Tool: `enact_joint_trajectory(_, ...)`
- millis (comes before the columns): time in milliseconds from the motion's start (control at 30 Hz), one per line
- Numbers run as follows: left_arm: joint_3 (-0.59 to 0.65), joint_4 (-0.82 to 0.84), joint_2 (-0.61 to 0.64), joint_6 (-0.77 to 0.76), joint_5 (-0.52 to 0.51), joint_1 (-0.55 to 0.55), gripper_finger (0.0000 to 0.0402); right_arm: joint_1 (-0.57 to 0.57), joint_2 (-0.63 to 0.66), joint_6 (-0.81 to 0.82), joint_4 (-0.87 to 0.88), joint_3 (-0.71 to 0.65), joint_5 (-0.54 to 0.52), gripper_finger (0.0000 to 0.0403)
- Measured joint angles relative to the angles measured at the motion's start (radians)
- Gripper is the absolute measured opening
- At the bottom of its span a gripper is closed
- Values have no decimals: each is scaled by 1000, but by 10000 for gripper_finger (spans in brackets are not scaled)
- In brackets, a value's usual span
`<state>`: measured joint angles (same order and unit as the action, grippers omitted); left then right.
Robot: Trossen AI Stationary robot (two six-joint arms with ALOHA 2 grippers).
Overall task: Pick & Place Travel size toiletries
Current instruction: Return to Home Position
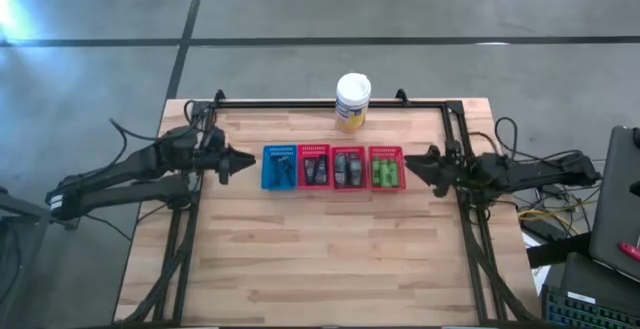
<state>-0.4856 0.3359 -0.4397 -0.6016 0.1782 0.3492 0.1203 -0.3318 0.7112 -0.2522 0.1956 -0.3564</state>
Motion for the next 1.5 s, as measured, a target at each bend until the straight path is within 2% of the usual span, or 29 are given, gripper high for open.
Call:
enact_joint_trajectory(67, 0, -5, 0, 0, -12, 0, 111, -4, 51, -40, -110, -75, 44, 194)
enact_joint_trajectory(200, 0, -14, 0, 0, -20, 0, 111, -6, 144, -89, -199, -189, 32, 202)
enact_joint_trajectory(300, 0, -13, -2, -1, -20, 0, 111, -6, 197, -53, -43, -183, -16, 207)
enact_joint_trajectory(567, 0, -10, -2, -1, -20, 0, 111, -5, 214, -14, 195, -185, -10, 219)
enact_joint_trajectory(767, 33, -17, 44, -1, -48, -15, 111, -5, 180, -15, 195, -186, -9, 230)
enact_joint_trajectory(1000, 179, -31, 158, -1, -39, -14, 111, -38, 257, -16, 193, -187, -9, 249)
enact_joint_trajectory(1200, 384, -34, 310, -1, -41, -15, 111, -150, 327, -16, 193, -187, -9, 267)
enact_joint_trajectory(1267, 371, -17, 317, 6, -48, -14, 111, -211, 332, -16, 187, -186, -9, 272)
enact_joint_trajectory(1367, 350, -104, 341, 5, -46, -13, 111, -306, 330, -15, 194, -187, -6, 281)
enact_joint_trajectory(1500, 395, -200, 394, 1, -45, -8, 111, -447, 331, -15, 192, -186, -5, 293)
